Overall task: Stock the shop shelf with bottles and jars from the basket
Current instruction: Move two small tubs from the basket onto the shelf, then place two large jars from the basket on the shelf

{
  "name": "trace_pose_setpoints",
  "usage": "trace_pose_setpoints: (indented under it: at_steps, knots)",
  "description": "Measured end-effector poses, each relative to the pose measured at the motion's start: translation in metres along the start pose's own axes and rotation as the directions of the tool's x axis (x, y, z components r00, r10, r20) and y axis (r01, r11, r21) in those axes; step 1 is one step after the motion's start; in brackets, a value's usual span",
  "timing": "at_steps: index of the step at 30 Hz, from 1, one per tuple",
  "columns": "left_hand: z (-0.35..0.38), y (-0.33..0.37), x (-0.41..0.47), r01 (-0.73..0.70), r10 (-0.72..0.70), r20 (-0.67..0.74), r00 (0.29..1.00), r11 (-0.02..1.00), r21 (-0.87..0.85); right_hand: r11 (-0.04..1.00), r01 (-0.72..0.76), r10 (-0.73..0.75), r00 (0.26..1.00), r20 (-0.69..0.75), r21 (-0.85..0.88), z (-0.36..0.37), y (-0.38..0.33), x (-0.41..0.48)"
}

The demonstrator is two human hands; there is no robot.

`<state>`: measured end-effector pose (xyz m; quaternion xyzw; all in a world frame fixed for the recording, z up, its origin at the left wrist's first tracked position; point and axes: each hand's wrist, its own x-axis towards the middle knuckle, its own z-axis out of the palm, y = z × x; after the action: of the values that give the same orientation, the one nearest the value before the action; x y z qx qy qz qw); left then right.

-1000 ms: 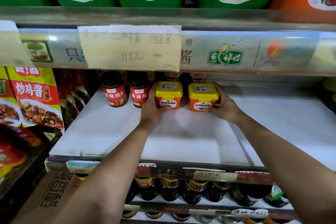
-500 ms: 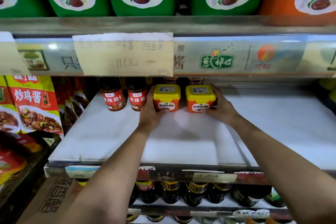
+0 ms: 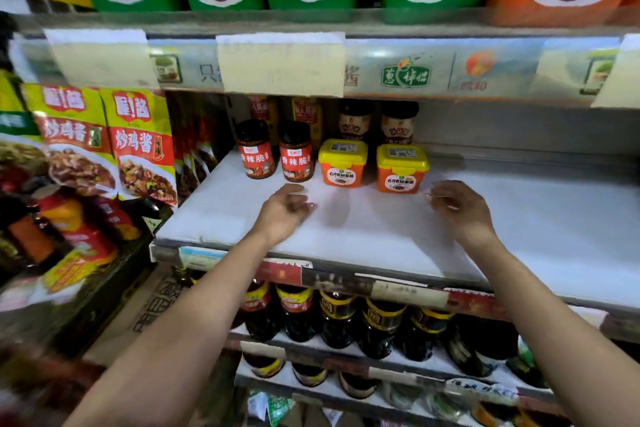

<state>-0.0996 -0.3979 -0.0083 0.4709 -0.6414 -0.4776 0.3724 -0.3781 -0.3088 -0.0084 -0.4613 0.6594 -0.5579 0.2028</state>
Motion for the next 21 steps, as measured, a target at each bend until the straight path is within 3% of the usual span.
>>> trace_pose_setpoints:
  at_steps: [2,6,10,14,18,21]
  knots:
    - [-0.015,0.003,-0.024,-0.032,0.035,-0.038,0.999,0.996,0.078,0.998,0.043,-0.042,0.998,0.044,-0.038,0.009,-0.008,-0.007]
    - [-0.046,0.004,-0.081,-0.023,0.058,-0.243,0.968,0.989,0.143,0.988,0.094,-0.125,0.955,0.268,0.125,0.051,-0.045,-0.027]
    - [-0.091,-0.008,-0.167,0.045,0.004,-0.416,0.909,0.993,0.107,0.961,0.129,-0.240,0.831,0.502,0.246,0.109,-0.082,-0.079]
    - [-0.140,-0.036,-0.278,0.179,-0.103,-0.613,0.784,0.982,0.064,0.941,0.061,-0.289,0.653,0.700,0.332,0.176,-0.105,-0.155]
    - [-0.177,-0.064,-0.381,0.300,-0.188,-0.756,0.627,0.954,0.011,0.958,0.060,-0.279,0.431,0.858,0.281,0.237,-0.109,-0.220]
    - [-0.203,-0.096,-0.467,0.353,-0.271,-0.870,0.413,0.928,-0.122,0.969,0.095,-0.244,0.270,0.931,0.227,0.287,-0.115,-0.275]
